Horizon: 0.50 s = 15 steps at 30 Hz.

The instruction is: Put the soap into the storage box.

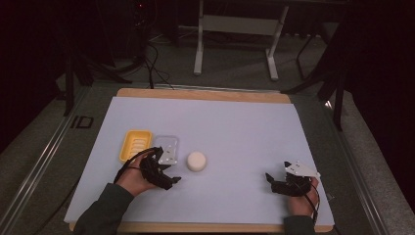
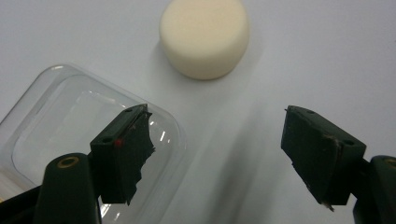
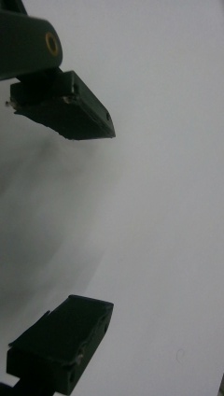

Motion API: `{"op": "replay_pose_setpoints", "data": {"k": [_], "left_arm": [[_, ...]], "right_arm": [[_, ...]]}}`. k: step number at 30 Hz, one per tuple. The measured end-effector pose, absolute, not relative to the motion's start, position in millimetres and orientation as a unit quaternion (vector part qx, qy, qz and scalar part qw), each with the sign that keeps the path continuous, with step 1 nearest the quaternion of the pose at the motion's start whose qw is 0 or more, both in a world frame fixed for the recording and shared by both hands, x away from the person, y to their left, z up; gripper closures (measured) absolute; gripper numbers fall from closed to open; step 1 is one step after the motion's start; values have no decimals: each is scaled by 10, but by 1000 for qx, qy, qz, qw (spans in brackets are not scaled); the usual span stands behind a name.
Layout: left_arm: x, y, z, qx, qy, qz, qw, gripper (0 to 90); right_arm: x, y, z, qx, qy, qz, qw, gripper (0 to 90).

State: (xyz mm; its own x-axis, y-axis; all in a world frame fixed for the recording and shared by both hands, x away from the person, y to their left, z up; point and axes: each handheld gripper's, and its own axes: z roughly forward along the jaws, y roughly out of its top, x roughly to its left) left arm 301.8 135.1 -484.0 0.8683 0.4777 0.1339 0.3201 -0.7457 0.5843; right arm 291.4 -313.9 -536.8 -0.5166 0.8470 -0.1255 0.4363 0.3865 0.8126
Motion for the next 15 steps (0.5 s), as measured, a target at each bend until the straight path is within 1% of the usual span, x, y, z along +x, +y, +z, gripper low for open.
{"op": "replay_pose_setpoints", "data": {"k": [15], "left_arm": [[3126, 1319, -4801, 931, 205, 135, 272, 247]], "right_arm": [[2910, -3135, -5367, 409, 786, 374, 276, 140]]}}
